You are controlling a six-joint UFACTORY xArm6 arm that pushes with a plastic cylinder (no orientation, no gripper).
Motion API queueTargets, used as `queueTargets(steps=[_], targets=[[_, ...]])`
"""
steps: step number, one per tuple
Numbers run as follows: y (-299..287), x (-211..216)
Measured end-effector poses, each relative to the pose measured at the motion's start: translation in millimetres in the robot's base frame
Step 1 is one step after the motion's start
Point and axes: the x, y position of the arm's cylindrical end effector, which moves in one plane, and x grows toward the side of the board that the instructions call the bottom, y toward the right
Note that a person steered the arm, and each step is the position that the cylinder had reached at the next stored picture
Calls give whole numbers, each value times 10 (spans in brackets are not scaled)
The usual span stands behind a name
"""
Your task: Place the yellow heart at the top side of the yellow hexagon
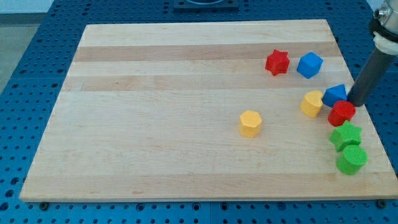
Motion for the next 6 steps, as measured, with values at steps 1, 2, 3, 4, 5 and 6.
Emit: queueTargets(steps=[1,2,3,4,5,6], targets=[[-132,0],[-350,0],[-389,0],[-367,97],[-504,140],[-689,140]])
